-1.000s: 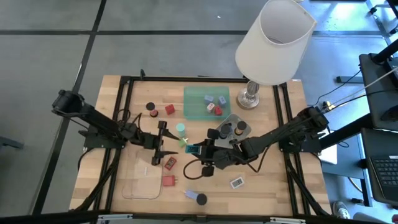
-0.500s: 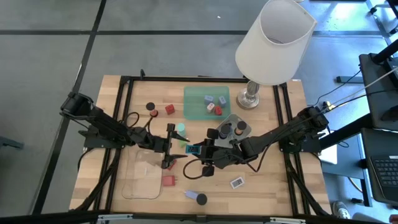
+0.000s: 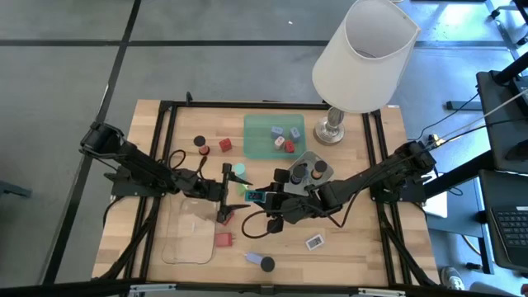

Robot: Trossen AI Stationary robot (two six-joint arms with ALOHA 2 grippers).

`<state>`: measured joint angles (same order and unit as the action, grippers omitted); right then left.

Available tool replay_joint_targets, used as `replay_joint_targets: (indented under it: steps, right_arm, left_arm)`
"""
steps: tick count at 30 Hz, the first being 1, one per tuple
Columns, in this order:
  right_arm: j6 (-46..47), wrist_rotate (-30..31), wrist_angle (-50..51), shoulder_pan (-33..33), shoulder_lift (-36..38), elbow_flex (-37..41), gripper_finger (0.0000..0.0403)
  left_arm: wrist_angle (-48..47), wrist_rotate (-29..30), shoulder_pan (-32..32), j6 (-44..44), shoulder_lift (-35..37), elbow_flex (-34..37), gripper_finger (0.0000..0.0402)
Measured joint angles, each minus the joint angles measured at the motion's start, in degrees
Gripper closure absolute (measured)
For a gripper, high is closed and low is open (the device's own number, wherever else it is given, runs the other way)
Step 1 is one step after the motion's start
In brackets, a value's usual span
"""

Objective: Pick & Place Office items
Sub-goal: Put the blue digital clock into the transparent bin

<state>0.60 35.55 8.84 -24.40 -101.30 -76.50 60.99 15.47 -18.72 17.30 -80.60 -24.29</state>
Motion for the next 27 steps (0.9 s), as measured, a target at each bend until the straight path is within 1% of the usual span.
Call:
replay_joint_targets:
  steps: [8,14,21,27]
  right_arm:
    - [0.2,-0.4,2.7,-0.1,0.0,-1.5,0.0241]
    - [0.2,-0.4,2.8,-0.1,0.0,-1.5,0.0241]
    - [0.3,-0.4,2.8,-0.1,0.0,-1.5,0.0241]
    - [0.5,-0.4,2.8,-0.1,0.0,-1.5,0.0241]
  left_arm:
    - [0.5,0.5,0.1,1.7,0.0,0.0,0.0099]
    - [0.5,0.4,0.1,0.9,0.0,0.0,0.012]
    - [0.5,0.3,0.1,0.9,0.0,0.0,0.0172]
    - [0.6,-0.3,0.0,2.2,0.0,0.0,0.0239]
